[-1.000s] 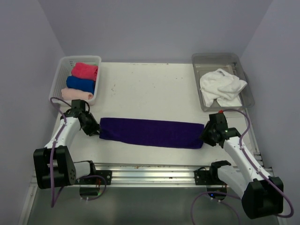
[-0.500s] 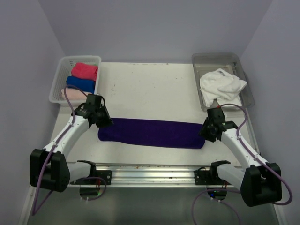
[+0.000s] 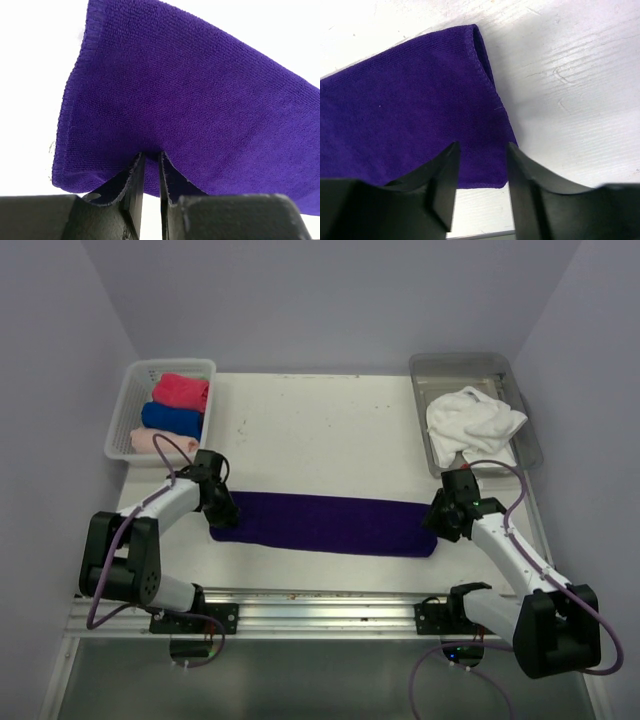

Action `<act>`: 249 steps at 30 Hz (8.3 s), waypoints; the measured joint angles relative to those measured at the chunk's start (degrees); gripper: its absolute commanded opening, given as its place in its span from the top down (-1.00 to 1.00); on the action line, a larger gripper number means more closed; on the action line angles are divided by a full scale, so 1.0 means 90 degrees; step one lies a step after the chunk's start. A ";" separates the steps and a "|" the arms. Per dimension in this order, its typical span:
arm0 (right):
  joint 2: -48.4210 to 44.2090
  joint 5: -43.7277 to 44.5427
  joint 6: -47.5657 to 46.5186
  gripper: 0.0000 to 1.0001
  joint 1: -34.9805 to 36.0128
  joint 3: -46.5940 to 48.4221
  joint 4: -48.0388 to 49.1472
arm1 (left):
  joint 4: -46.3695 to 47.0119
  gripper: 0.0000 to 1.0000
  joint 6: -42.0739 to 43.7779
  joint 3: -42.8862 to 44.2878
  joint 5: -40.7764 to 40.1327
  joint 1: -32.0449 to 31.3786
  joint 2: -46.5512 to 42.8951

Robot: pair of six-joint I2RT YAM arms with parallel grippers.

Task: Roll the towels
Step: Fold the towel

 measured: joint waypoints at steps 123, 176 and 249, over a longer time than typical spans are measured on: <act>-0.1217 -0.0522 -0.0029 1.00 0.0384 0.0765 -0.0532 | 0.0476 0.75 0.0138 0.0104 0.0673 0.0015 0.0046; -0.0794 0.0996 -0.0461 1.00 -0.0221 0.1022 -0.0889 | 0.0913 0.75 0.0063 0.0058 0.1222 -0.1168 0.0369; 0.3157 0.0187 -0.0121 0.38 0.4277 0.3412 0.0903 | 0.0216 0.37 0.0646 0.0954 0.0529 -0.1151 -0.0240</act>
